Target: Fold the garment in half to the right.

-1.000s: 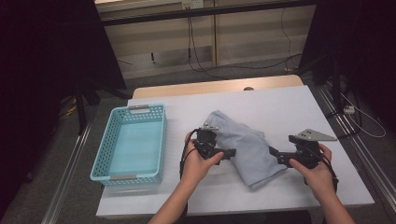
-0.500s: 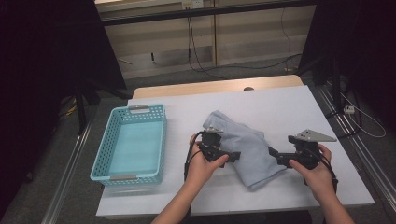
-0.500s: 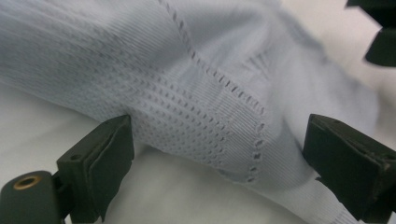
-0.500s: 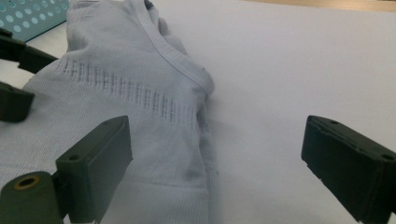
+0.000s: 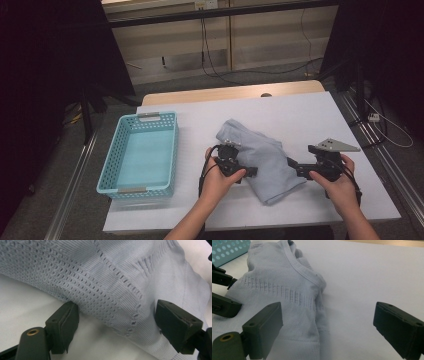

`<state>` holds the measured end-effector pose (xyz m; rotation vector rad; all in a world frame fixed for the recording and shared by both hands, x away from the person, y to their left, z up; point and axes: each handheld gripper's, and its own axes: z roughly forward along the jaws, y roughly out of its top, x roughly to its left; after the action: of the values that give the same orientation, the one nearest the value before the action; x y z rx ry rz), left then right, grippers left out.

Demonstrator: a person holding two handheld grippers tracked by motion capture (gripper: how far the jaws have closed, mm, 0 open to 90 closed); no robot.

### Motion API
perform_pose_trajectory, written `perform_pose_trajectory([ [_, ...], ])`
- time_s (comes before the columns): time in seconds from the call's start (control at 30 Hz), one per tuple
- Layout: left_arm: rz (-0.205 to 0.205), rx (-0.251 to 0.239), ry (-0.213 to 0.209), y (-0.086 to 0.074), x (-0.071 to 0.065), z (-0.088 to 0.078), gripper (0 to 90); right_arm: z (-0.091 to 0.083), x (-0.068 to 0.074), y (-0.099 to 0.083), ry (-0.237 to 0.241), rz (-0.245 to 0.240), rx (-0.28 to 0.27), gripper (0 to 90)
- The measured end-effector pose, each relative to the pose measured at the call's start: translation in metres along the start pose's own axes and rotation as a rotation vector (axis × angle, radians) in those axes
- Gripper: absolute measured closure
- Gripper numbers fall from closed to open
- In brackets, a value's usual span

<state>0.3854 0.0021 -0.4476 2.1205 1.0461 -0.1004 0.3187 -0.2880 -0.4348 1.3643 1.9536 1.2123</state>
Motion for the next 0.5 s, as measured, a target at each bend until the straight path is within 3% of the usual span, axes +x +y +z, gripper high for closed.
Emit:
perform_pose_trajectory([
  [0.27,-0.010,-0.004,0.003,-0.0025,-0.0015,-0.0008,26.5,0.0014,0.0019,0.0001,0.009,-0.005,0.004,8.4],
  [0.5,-0.022,0.007,-0.020,-0.0046,-0.0025,-0.0020,40.5,0.0028,0.0025,0.0009,0.010,-0.003,0.002,8.6],
])
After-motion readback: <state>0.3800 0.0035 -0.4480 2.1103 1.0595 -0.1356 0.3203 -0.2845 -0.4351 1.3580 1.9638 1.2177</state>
